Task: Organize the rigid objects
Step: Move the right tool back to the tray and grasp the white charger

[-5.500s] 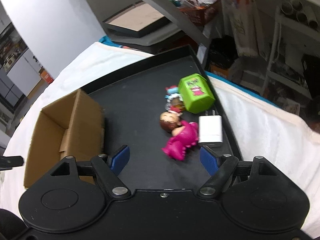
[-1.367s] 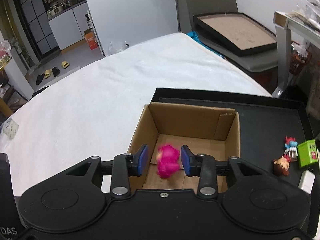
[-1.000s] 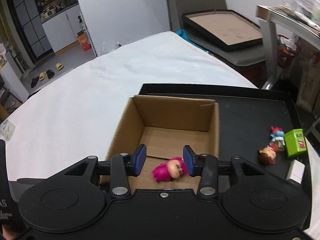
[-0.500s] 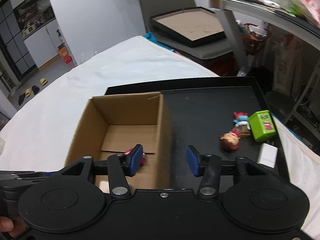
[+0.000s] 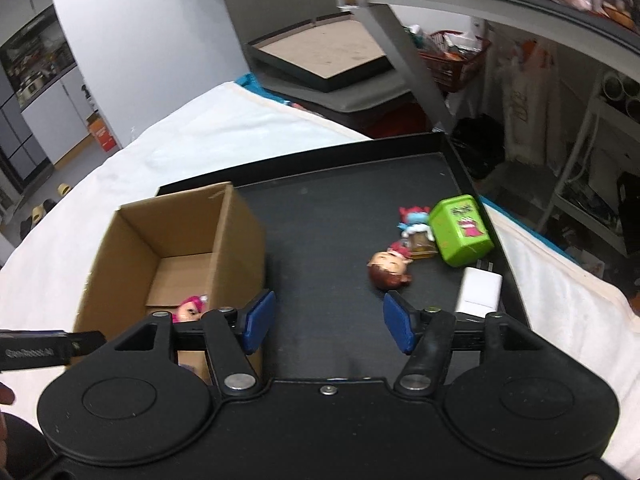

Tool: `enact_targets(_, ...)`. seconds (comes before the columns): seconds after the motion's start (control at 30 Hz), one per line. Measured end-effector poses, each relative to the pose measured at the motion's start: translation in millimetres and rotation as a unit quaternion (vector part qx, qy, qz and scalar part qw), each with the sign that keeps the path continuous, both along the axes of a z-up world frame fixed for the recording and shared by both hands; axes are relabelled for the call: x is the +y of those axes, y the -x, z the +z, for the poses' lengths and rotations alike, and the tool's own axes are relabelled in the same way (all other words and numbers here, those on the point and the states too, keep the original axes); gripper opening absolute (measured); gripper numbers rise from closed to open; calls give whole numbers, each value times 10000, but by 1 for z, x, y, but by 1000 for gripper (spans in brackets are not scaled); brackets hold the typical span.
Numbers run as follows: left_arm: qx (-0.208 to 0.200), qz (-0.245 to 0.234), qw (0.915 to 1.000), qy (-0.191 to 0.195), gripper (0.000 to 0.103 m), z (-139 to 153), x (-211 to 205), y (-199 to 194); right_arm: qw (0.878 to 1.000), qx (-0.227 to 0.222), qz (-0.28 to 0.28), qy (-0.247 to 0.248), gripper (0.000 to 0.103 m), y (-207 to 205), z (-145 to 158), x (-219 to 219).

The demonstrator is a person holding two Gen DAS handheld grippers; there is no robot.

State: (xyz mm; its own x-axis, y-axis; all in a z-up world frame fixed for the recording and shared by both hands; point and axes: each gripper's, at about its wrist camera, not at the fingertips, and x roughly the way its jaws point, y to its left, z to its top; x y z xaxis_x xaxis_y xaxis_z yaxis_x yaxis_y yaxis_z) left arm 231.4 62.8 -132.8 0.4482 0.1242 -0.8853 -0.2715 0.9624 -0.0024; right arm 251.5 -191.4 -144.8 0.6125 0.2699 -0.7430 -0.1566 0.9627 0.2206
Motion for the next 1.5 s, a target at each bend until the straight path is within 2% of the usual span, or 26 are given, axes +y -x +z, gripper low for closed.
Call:
enact_targets(0.4,105,-117,9990,-421,63,3,-28,-18,9984,206,-500,-158,60,-15,-31,-44)
enact_targets(0.87,375,-255,9962,-737,63,-7,-59,-45,9927,450,-1112,-79,60,-30,-79,-68)
enact_targets(1.07,433,-287,9955,-792,63,-12,-69,-62,9911,530,-1218,-95,59,-44,-94,-76)
enact_targets(1.2,518,-316,9947,-828,63,-16,-74,-68,9932,325,-1116,86,59,-49,-95,-68)
enact_targets(1.3,555,-335,9943,-848,63,-17,-77,-70,9936,155,-1054,363,54,-50,-97,-61)
enact_targets(1.37,560,-333,9943,-847,63,-18,-78,-71,9927,85,-1077,529,40,-50,-96,-60)
enact_targets(1.4,565,-326,9943,-844,63,-18,-78,-71,9930,74,-1062,520,37,-51,-96,-61)
enact_targets(1.5,567,-298,9946,-811,63,-18,-77,-70,9935,57,-1015,509,36,-51,-95,-63)
